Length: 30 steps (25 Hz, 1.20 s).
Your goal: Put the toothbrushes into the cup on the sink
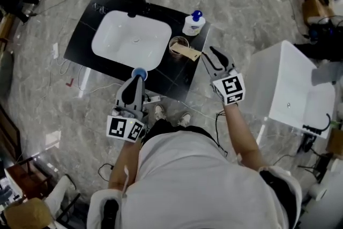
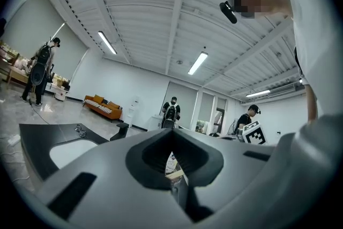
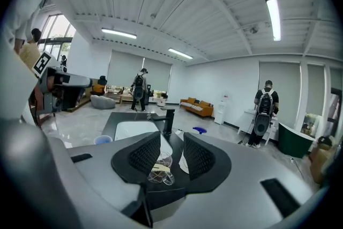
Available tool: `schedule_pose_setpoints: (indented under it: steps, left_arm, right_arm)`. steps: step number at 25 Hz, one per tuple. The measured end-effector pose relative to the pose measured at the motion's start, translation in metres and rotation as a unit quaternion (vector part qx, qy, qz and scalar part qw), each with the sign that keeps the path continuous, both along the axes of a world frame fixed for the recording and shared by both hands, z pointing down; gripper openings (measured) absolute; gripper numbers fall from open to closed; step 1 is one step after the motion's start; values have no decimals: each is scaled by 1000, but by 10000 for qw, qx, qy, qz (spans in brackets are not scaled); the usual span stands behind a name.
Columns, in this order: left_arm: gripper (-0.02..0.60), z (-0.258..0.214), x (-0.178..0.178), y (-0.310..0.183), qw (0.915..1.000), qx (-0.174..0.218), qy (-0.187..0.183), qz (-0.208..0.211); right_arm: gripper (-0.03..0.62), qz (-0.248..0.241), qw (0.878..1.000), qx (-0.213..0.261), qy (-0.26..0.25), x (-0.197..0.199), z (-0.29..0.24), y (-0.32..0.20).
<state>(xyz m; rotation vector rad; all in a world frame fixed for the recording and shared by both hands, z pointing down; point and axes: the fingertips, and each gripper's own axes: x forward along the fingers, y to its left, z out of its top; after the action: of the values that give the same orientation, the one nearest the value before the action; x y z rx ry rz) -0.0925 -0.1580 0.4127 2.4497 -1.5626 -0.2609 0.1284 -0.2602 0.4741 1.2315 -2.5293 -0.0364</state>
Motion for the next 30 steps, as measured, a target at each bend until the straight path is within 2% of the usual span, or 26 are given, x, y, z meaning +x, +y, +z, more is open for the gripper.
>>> schedule_pose_setpoints:
  steps: [8,12,19,24,30]
  left_arm:
    - [3,-13,25,-5,9995,162,-23,252]
    - [3,-21,32,-6,9992,233,-65,316]
    - [2,-28,24,-5,9993,319,-97,178]
    - [3,-31,14,2,9993,371,-83,8]
    - [2,-24,-2,13,9992,343,-74,-169]
  right_arm:
    - [152,443,9973,2,-589,53,-38,28]
    - [145,561,9949,-40,-837,65,-45,39]
    - [76,430,9906,123,-1290,60,-73,50]
    - [55,222,9859,68,-1660,48,-86,53]
    - [51,-59,9838,106,-1786,23,-96,52]
